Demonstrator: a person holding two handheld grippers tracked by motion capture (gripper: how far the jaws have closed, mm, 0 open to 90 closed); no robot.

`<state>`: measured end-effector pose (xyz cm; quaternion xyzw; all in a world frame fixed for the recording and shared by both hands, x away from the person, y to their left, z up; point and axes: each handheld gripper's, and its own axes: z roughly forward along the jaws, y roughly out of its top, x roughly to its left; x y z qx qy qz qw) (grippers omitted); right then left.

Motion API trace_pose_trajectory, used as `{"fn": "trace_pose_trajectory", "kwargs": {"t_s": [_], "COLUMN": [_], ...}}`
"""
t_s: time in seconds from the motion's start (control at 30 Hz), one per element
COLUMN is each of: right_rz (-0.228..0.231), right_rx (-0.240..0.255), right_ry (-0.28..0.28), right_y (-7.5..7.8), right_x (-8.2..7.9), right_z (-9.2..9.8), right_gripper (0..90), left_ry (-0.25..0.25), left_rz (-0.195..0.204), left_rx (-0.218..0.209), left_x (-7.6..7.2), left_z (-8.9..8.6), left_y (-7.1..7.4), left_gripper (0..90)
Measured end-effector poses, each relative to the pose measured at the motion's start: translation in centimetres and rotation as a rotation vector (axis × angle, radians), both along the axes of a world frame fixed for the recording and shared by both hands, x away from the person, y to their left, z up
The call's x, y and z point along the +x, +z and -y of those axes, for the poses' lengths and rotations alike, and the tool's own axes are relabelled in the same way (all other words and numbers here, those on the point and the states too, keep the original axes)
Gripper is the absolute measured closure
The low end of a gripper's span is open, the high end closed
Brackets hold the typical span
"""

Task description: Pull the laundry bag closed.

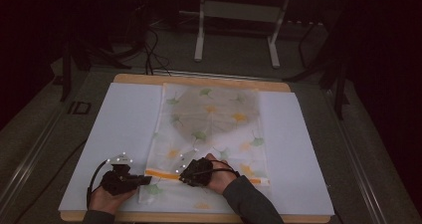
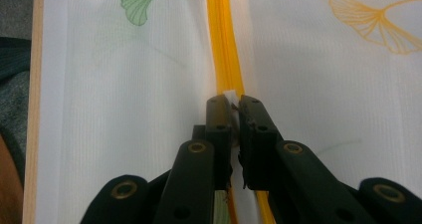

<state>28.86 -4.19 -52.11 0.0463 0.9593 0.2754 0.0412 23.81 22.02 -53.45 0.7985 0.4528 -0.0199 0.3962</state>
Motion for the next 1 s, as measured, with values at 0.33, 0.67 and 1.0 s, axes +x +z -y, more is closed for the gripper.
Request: {"fn": "trace_pose_trajectory", "kwargs": {"t_s": [0.33, 0.67, 1.0], "right_rz": [0.003, 0.008, 0.008], "right_rx": [-0.013, -0.030, -0.039], "right_ry": [-0.005, -0.005, -0.014], "right_y": [0.1, 0.2, 0.3], "right_x": [-0.1, -0.2, -0.2], "right_z": [0.5, 0.9, 1.5], "right_gripper": [84.2, 84.2, 84.3], "left_ry": [0.000, -0.002, -0.003], "left_rz": [0.001, 0.001, 0.003], "left_rx": [0.004, 0.004, 0.009], "left_x": [0.0, -0.1, -0.1], "left_z": [0.0, 0.0, 0.0], "left_y": [0.0, 0.0, 0.1], "left_gripper": [88.2, 88.3, 88.3]}}
